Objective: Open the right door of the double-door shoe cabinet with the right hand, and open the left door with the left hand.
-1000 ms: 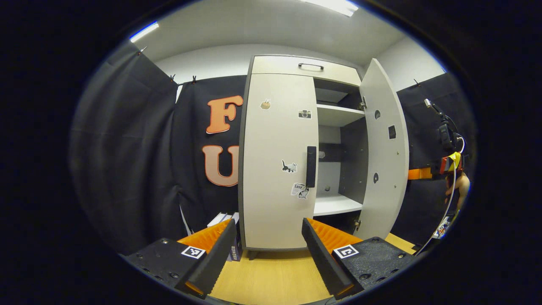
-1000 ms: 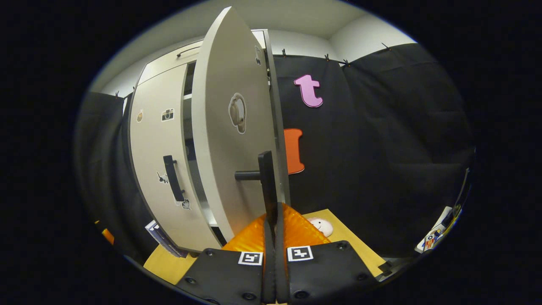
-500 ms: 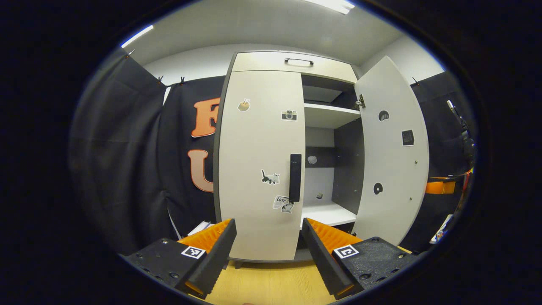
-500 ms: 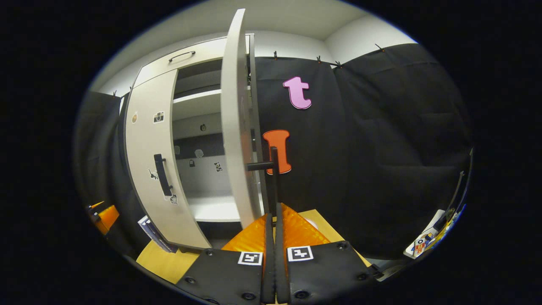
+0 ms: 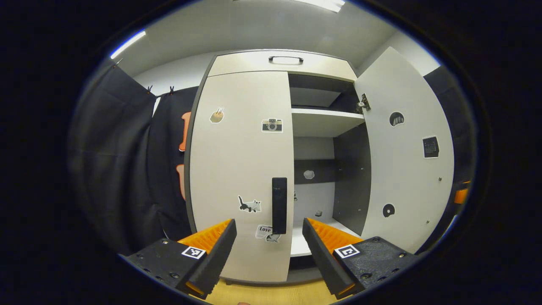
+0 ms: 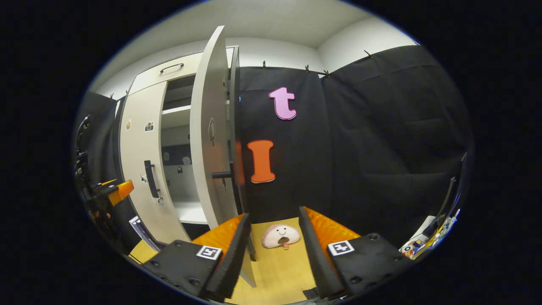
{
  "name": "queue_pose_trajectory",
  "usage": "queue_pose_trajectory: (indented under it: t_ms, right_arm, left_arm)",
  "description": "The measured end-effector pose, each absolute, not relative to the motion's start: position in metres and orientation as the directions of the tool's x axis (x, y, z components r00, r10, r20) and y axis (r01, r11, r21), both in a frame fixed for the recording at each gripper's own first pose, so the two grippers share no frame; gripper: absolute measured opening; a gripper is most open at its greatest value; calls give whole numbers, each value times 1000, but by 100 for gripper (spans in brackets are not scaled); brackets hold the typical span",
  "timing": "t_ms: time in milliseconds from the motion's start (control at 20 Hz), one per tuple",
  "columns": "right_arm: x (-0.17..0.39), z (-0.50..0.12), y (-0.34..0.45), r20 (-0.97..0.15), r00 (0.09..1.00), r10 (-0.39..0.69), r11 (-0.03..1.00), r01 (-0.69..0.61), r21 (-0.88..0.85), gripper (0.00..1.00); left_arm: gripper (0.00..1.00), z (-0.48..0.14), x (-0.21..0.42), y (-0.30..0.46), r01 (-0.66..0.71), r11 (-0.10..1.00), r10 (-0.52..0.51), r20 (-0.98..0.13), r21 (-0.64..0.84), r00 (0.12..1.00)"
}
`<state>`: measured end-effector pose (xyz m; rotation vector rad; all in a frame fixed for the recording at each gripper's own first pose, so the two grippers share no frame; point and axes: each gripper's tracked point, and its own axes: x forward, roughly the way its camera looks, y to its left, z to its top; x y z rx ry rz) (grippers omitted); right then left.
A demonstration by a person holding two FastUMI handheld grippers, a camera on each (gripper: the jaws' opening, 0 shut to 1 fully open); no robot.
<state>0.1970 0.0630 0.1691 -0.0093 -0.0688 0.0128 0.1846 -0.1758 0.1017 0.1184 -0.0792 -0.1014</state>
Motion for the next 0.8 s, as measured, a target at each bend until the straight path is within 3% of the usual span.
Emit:
queue_pose_trajectory:
  t_ms: [100,150,200,250,750,800]
  right_arm:
    - [198,169,73,70,996,62,997,-65,30,97]
    - [197,167,75,57,996,75,996,-78,46,87]
    - [195,164,75,48,996,79,995,-81,55,98]
    - [194,166,70,47,996,74,996,-76,55,99]
    - [194,173,40,76,997,17,1000,-18,17,99]
    - [193,174,39,81,997,12,1000,-14,22,89]
  left_arm:
    - [96,105,207,-187,101,990,-108,73,100,991]
    - [96,105,218,-189,105,991,-111,68,85,992]
    - [95,103,228,-190,100,992,-105,61,77,993]
    - [95,102,239,-191,92,993,-97,60,75,994]
    - [94,73,312,-186,59,992,-59,-7,109,998]
    - [92,73,314,-186,64,992,-63,-8,109,998]
